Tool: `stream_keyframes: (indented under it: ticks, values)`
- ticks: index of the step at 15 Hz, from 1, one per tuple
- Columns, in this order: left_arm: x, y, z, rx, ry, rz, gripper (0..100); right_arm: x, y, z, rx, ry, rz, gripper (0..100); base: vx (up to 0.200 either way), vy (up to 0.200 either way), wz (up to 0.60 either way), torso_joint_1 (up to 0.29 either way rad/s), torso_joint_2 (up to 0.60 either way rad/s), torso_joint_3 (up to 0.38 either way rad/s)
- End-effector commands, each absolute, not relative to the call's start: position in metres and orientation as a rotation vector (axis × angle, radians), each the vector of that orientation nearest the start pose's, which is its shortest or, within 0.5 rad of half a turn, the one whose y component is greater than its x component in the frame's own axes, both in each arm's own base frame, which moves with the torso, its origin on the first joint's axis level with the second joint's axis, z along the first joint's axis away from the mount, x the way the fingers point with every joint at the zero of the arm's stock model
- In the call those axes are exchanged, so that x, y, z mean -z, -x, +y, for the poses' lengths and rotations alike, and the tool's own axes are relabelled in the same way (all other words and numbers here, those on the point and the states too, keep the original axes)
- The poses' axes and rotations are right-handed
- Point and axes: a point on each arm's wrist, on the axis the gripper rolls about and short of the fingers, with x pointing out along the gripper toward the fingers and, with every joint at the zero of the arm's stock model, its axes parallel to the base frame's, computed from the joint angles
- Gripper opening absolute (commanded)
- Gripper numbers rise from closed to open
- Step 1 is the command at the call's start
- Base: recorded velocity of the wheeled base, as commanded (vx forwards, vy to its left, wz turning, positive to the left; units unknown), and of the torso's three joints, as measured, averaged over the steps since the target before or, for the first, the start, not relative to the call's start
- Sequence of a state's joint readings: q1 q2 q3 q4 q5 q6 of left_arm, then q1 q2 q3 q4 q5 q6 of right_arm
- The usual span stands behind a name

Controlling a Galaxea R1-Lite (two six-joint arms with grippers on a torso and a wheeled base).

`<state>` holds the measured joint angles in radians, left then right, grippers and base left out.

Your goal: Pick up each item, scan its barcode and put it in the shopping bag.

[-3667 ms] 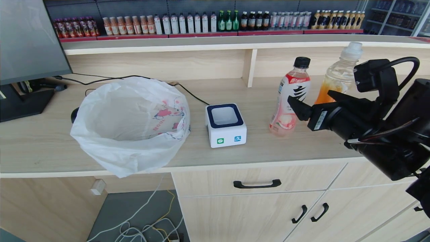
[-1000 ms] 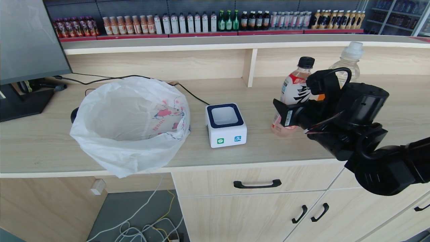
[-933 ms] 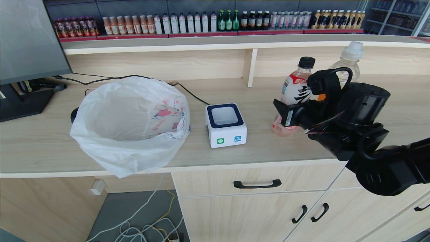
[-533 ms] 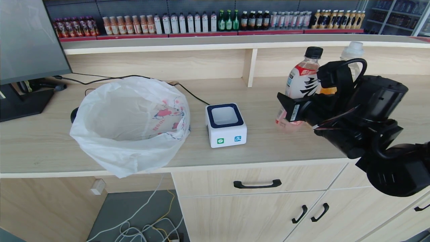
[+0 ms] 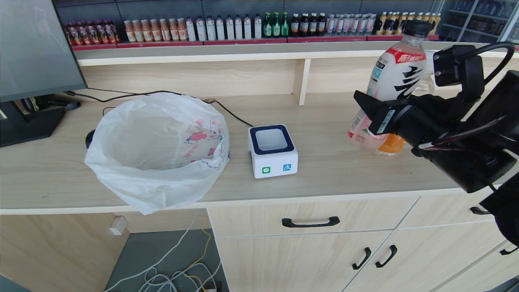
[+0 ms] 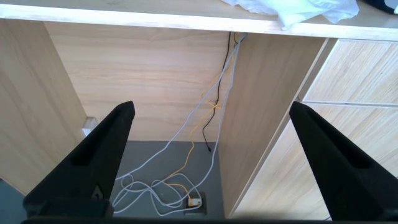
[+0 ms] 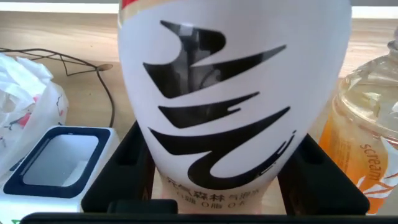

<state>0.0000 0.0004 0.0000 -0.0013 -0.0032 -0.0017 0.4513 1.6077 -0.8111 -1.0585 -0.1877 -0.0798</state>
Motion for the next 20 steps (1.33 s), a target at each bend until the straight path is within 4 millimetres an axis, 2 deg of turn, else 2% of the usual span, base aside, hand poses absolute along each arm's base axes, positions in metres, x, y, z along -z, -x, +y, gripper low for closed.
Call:
stream_keyframes:
  ticks: [1,8,12,14,15,17,20]
  values:
    - [-0.076,0.023,0.0,0.003,0.003,-0.002,100,-0.265,-0.229,0.111,-0.266,-0.024,-0.3,0,0.0,0.0,0.0,0.0,0.0,0.0]
    - [-0.076,0.023,0.0,0.003,0.002,-0.002,100,-0.262,-0.186,0.099,-0.317,-0.036,-0.317,0,0.0,0.0,0.0,0.0,0.0,0.0]
    - [-0.076,0.023,0.0,0.003,0.003,-0.002,100,-0.25,-0.169,0.098,-0.501,-0.005,-0.3,0,0.0,0.0,0.0,0.0,0.0,0.0]
    - [-0.076,0.023,0.0,0.003,0.003,-0.002,100,-0.248,-0.168,0.1,-0.596,-0.017,-0.283,0,0.0,0.0,0.0,0.0,0.0,0.0]
    - [-0.076,0.023,0.0,0.003,0.002,-0.002,100,-0.248,-0.167,0.102,-0.696,-0.066,-0.268,0,0.0,0.0,0.0,0.0,0.0,0.0]
    - [-0.075,0.023,0.0,0.003,0.003,0.0,100,-0.25,-0.168,0.107,-0.747,-0.116,-0.264,0,0.0,0.0,0.0,0.0,0.0,0.0]
    - [-0.076,0.023,0.0,0.003,0.002,-0.002,100,-0.255,-0.156,0.13,-0.912,-0.254,-0.236,0,0.0,0.0,0.0,0.0,0.0,0.0]
